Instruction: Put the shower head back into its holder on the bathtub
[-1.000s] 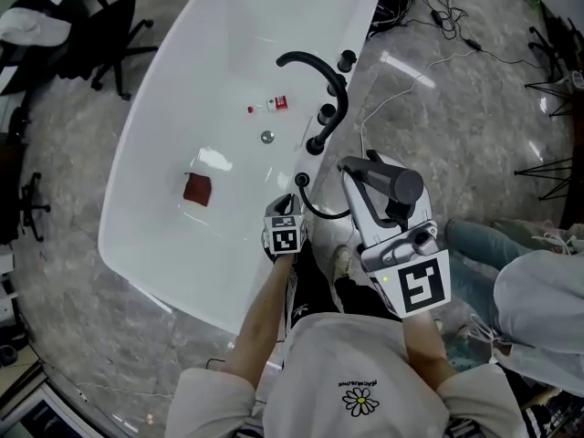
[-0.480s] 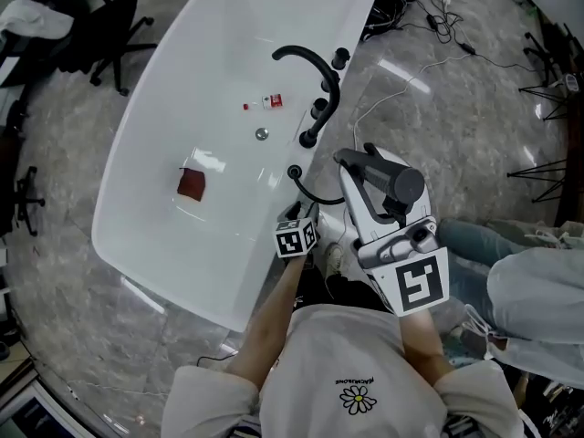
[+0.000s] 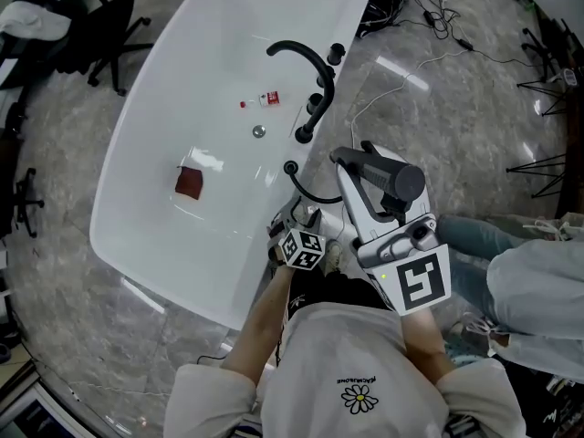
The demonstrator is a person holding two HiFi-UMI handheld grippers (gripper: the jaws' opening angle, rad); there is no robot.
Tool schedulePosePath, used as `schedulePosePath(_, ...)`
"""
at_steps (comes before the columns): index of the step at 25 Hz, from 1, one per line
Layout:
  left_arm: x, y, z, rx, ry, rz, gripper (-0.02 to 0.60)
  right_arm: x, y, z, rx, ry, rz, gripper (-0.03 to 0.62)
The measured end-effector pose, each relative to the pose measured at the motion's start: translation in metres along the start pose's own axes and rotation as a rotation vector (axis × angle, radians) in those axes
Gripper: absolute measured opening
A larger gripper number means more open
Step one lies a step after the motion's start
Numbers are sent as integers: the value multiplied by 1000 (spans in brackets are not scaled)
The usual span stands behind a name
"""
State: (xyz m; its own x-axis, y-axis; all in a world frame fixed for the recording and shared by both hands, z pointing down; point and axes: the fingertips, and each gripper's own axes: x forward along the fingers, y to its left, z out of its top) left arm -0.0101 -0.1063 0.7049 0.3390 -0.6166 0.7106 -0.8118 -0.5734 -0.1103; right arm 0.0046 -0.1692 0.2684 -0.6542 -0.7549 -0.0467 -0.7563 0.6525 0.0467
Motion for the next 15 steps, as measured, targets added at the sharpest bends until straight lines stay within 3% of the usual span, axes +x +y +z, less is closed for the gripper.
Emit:
schedulePosePath(3,2,7,1,87,-9,56,258,-9,-3,-8,7,21,-8,137)
schedulePosePath(7,9,4,4,174,-5,46,249,-21,-4,-8,18,19,-6,137)
schedulePosePath(10,8,15,14,151,-32,79,112,-28,-6,-8,0,25,-4,137)
schedulePosePath(11,6,21,19,135,-47,99,7,-29,-8,-7,-2,25,-8,137)
schedulePosePath(15,5,38,35,157,-76,130,0,-29,-15,-4,6,9,-19,137)
